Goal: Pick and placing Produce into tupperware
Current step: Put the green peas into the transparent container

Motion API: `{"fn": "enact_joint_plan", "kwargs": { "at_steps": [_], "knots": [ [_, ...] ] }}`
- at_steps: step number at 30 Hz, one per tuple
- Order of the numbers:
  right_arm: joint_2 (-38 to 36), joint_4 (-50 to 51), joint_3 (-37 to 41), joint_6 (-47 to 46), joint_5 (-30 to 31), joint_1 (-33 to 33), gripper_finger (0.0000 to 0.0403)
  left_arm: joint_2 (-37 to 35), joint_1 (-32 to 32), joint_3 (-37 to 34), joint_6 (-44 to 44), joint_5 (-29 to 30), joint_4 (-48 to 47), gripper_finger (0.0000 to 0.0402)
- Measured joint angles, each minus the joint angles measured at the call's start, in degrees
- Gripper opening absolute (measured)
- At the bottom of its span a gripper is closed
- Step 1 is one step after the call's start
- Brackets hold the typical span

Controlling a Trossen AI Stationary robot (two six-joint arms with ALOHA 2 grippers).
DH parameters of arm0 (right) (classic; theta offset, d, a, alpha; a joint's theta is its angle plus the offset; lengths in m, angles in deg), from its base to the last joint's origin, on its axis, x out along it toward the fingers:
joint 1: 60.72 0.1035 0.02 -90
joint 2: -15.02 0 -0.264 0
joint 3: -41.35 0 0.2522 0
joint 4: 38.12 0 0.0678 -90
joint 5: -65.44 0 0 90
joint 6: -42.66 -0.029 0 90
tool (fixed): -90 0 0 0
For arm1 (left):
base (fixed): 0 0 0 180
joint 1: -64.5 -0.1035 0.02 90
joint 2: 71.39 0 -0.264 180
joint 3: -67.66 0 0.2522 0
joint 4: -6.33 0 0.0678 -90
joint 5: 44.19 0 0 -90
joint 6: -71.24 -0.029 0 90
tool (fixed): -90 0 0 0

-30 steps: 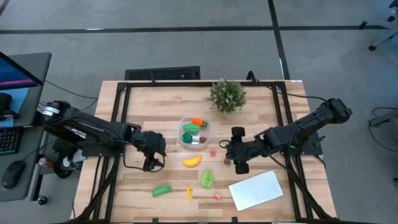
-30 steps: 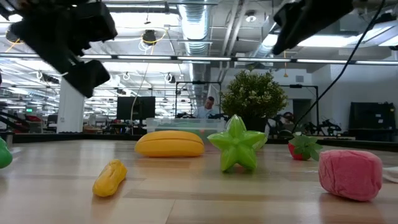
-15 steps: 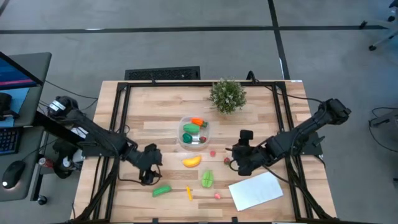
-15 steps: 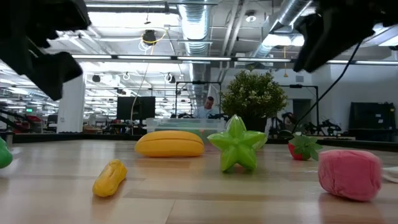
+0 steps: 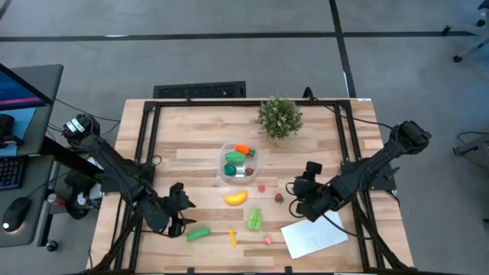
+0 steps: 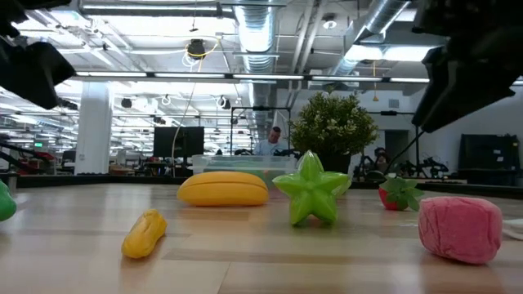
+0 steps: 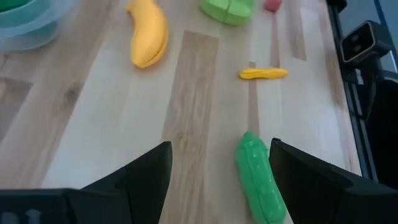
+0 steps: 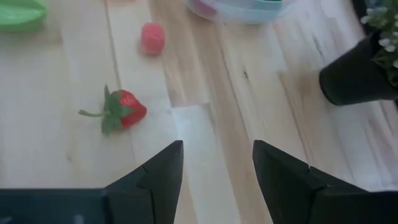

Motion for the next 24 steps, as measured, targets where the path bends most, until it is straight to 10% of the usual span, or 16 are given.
{"fn": "enact_joint_plan", "kwargs": {
  "at_steps": [24],
  "knots": [
    [0.00,-1.26,1.59,-4.20,6.01,2.40,0.0177,24.11,1.38,9.90,3.74,-8.87,7.33,0.0256]
  ]
}}
